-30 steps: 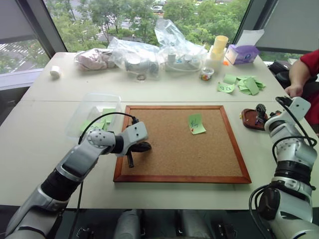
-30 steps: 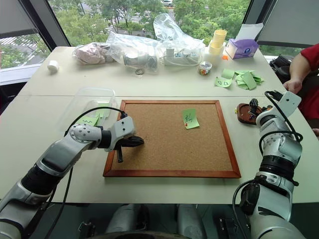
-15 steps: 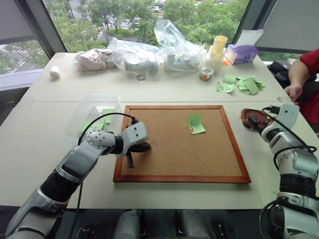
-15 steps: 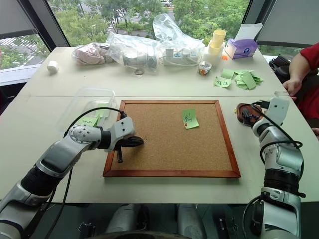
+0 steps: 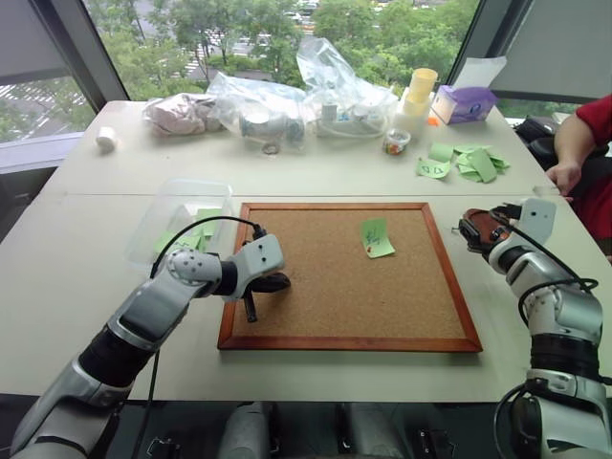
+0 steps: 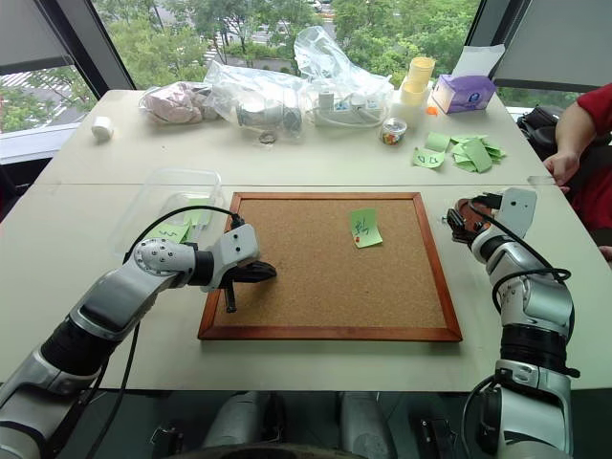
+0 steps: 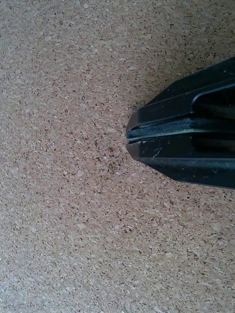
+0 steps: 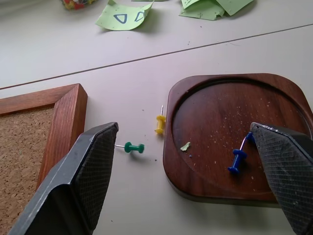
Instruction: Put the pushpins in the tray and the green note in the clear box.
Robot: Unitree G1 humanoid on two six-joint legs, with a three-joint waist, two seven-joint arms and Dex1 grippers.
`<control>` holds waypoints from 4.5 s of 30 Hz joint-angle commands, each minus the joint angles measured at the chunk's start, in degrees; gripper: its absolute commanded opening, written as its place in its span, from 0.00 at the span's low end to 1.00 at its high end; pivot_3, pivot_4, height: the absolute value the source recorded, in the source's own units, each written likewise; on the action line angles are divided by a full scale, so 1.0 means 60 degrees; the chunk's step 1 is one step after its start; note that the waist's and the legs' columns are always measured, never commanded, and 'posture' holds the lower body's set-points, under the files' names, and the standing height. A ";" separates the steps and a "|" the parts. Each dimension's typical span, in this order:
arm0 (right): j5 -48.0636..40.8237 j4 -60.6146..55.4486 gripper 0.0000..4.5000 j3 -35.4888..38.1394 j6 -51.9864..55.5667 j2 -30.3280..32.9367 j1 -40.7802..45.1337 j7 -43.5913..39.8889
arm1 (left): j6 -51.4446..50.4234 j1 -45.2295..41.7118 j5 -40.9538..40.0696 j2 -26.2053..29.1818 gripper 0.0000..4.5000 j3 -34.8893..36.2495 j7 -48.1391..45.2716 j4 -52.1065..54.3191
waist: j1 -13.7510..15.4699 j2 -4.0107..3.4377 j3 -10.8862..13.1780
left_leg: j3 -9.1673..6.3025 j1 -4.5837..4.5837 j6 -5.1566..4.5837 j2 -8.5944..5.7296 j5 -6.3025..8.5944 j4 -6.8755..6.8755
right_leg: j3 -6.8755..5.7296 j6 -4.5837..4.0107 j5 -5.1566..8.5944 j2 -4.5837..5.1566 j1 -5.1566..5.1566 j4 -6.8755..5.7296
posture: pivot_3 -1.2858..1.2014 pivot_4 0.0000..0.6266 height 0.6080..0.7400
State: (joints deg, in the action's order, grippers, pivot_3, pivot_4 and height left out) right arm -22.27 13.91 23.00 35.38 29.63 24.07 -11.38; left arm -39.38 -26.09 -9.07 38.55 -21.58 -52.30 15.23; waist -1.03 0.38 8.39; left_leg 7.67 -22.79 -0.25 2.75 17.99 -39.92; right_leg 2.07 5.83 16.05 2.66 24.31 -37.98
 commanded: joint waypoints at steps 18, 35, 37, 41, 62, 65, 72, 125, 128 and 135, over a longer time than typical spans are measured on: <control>-0.0518 -0.4967 0.98 -0.2570 -0.0028 0.0617 -0.1768 -0.3108 | -0.0168 0.0288 0.0285 0.0123 0.00 -0.0269 -0.0094 -0.0339 | -0.0002 0.0003 -0.0001 | -0.0001 0.0011 -0.0044 0.0003 0.0025 0.0009 | 0.0003 -0.0001 0.0001 -0.0002 -0.0006 0.0002 | 0.52 0.24 0.96; 0.0139 -0.3696 0.98 -0.3907 -0.0569 -0.0364 -0.1242 -0.3630 | -0.0274 0.0425 0.0285 0.0073 0.00 -0.0226 0.0000 -0.0203 | 0.0026 0.0008 0.0001 | 0.0001 0.0014 -0.0052 -0.0001 0.0030 0.0006 | 0.0003 -0.0003 0.0002 -0.0002 -0.0011 0.0006 | 0.52 0.24 0.96; 0.0315 -0.3410 0.98 -0.4053 -0.0665 -0.0465 -0.1139 -0.3644 | -0.0286 0.0438 0.0277 0.0062 0.00 -0.0220 0.0011 -0.0196 | 0.0019 0.0008 0.0001 | 0.0001 0.0015 -0.0052 0.0000 0.0030 0.0006 | 0.0003 -0.0003 0.0002 -0.0003 -0.0011 0.0006 | 0.52 0.24 0.96; 0.0741 -0.2667 0.71 -0.4341 -0.0892 -0.0558 -0.1003 -0.3728 | -0.0314 0.0433 0.0279 0.0046 0.00 -0.0216 0.0034 -0.0173 | 0.0021 0.0008 0.0001 | 0.0002 0.0015 -0.0050 -0.0002 0.0029 0.0006 | 0.0002 -0.0003 0.0002 -0.0003 -0.0011 0.0006 | 0.52 0.24 0.96; 0.1642 -0.3917 0.01 -0.4046 -0.2671 -0.0677 -0.1289 -0.3610 | -0.0173 0.0312 0.0372 0.0077 0.00 -0.0255 -0.0061 -0.0389 | 0.0002 0.0022 -0.0007 | 0.0004 0.0047 -0.0044 0.0000 0.0026 0.0013 | 0.0003 -0.0004 0.0003 -0.0001 -0.0041 0.0009 | 0.52 0.24 0.96; 0.1498 -0.4366 0.01 -0.3656 -0.2500 -0.0525 -0.1296 -0.3519 | -0.0068 0.0279 0.0438 0.0106 0.00 -0.0340 -0.0162 -0.0456 | 0.0014 0.0023 -0.0007 | 0.0002 0.0053 -0.0046 0.0001 0.0027 0.0013 | 0.0002 -0.0006 0.0004 -0.0002 -0.0047 0.0008 | 0.52 0.24 0.96; 0.1480 -0.4877 0.01 -0.3558 -0.2229 -0.0251 -0.1379 -0.3694 | -0.0251 0.0074 -0.0076 -0.0320 0.00 0.0069 -0.0264 -0.0646 | 0.0024 0.0023 -0.0008 | 0.0003 0.0053 -0.0047 -0.0001 0.0028 0.0013 | 0.0002 -0.0026 0.0015 0.0001 -0.0048 0.0010 | 0.52 0.24 0.96; 0.2937 -0.6284 0.00 -0.4880 -0.2619 0.0887 -0.0800 -0.4742 | -0.0690 -0.5393 -0.2942 -0.5859 0.01 0.3592 0.0248 -0.9150 | 0.0049 0.0078 0.0035 | -0.0047 -0.0084 -0.0013 -0.0038 0.0008 -0.0016 | -0.0038 0.0005 -0.0001 -0.0002 0.0033 0.0046 | 0.52 0.24 0.96; 0.2841 -0.6339 0.00 -0.4827 -0.2655 0.0766 -0.0805 -0.4646 | -0.0450 -0.5348 -0.2790 -0.5836 0.01 0.3578 0.0194 -0.9353 | 0.0049 0.0079 0.0036 | -0.0047 -0.0085 -0.0013 -0.0038 0.0008 -0.0016 | -0.0038 0.0005 -0.0001 -0.0001 0.0033 0.0046 | 0.52 0.24 0.96; 0.2586 -0.6540 0.00 -0.4698 -0.2499 0.0518 -0.0871 -0.4485 | -0.0283 -0.5280 -0.2666 -0.5858 0.01 0.3587 0.0176 -0.9448 | 0.0052 0.0079 0.0036 | -0.0049 -0.0087 -0.0013 -0.0037 0.0008 -0.0016 | -0.0041 0.0005 -0.0001 0.0000 0.0033 0.0046 | 0.52 0.24 0.96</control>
State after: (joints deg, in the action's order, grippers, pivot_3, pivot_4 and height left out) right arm -5.69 -22.54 -7.15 20.61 33.12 18.71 -39.01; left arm -41.90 -57.28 -25.12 3.51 -0.87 -50.84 -42.60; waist -0.72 0.85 8.61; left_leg 7.37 -23.31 -0.33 2.53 18.04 -40.02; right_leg 1.82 5.87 16.04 2.66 24.50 -37.70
